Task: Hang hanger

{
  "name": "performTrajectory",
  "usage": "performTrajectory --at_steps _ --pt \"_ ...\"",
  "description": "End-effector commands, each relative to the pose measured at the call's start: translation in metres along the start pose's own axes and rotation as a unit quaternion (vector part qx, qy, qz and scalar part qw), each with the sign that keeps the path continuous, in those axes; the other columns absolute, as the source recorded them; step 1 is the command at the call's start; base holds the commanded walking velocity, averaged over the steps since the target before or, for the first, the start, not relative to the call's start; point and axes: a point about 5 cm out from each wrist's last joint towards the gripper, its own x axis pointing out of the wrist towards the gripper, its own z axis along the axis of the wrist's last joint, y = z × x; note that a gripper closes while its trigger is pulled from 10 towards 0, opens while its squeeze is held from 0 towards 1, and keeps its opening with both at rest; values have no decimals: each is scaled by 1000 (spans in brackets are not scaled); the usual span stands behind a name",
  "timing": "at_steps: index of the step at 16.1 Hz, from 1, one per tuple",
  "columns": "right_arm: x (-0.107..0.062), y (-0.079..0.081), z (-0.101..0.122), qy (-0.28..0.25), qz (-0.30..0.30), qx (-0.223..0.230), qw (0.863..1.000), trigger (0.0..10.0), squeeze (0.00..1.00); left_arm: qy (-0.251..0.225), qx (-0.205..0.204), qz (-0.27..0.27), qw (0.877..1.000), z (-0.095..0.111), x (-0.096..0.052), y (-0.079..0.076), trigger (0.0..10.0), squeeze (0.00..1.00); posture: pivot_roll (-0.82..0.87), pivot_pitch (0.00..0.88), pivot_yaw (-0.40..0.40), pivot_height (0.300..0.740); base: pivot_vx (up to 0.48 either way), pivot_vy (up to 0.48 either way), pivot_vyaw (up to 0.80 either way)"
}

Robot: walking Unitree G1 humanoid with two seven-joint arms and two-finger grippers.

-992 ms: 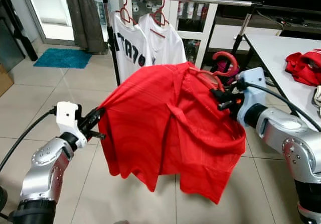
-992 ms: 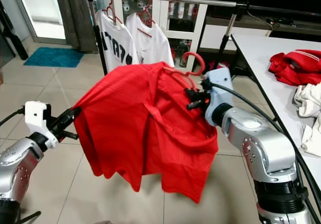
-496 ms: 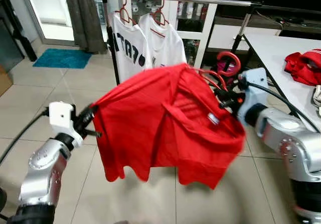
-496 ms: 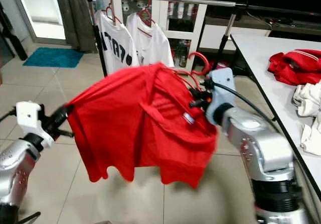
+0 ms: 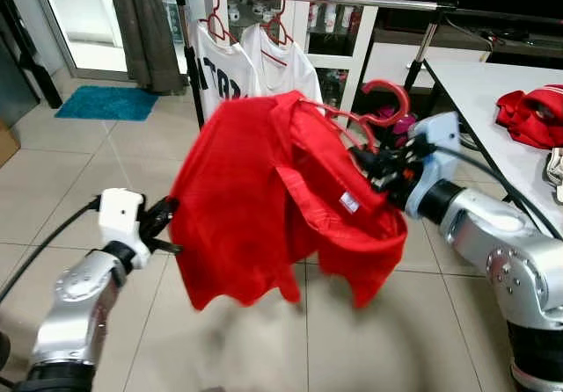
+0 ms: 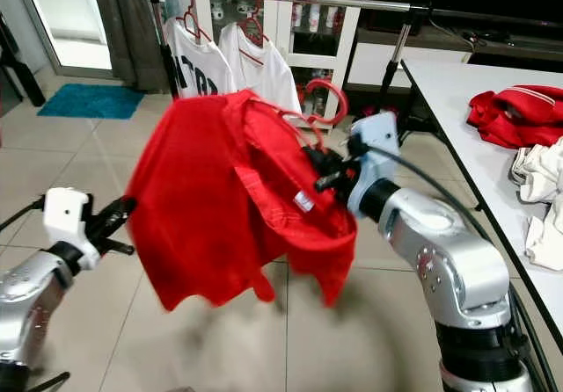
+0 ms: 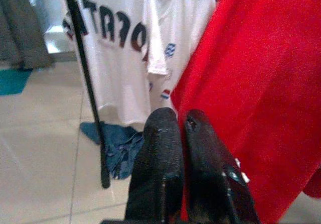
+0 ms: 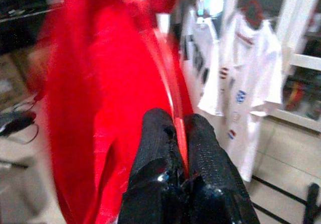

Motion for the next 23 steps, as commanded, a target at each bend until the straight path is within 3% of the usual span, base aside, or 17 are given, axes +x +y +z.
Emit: performTrajectory --at_steps 1,4,6,8,9,11,12,15,19,20,21,22,23 --pt "-3 8 7 -16 30 -26 999 10000 0 -5 -4 20 1000 7 -3 14 10000 1000 -95 0 -26 740 0 0 0" --pt "-3 8 -3 19 33 -52 998 10000 0 -17 6 6 1000 23 -7 25 10000 1000 -91 0 -28 740 0 0 0" --pt "-3 8 -5 26 29 -61 997 10000 0 -28 10 -10 999 31 -4 21 10000 1000 -89 0 -31 740 0 0 0" --pt "1 12 -6 32 30 -75 996 10000 0 -66 4 -83 994 54 14 -10 10000 1000 -89 0 -31 740 0 0 0" --pt "2 12 -6 34 29 -77 996 10000 0 -70 3 -96 993 57 16 -15 10000 1000 -89 0 -31 740 0 0 0" --pt "8 18 -11 56 18 -91 994 10000 0 -98 12 -186 978 75 33 -54 10000 1000 -96 0 -27 740 0 0 0" --pt "10 21 -13 61 15 -93 994 10000 0 -112 9 -210 971 82 40 -66 10000 1000 -99 0 -25 740 0 0 0" --pt "15 33 -11 58 28 -93 994 10000 0 -132 4 -259 957 94 54 -85 10000 1000 -106 0 -19 740 0 0 0" --pt "16 43 -8 53 45 -91 993 10000 0 -138 9 -237 962 98 69 -87 10000 1000 -115 0 -13 740 0 0 0" --pt "16 44 -8 53 48 -91 993 10000 0 -137 4 -241 961 98 71 -88 10000 741 -115 0 -13 740 0 0 0" --pt "16 46 -7 52 52 -91 993 10000 0 -133 3 -249 959 97 73 -91 10000 192 -118 0 -13 740 0 0 0" --pt "16 48 -7 52 57 -91 993 10000 0 -122 10 -253 960 94 76 -93 10000 0 -118 0 -13 740 0 0 0" --pt "16 49 -5 50 62 -90 993 10000 0 -115 14 -258 959 92 77 -94 5412 0 -120 0 -11 740 0 0 0"
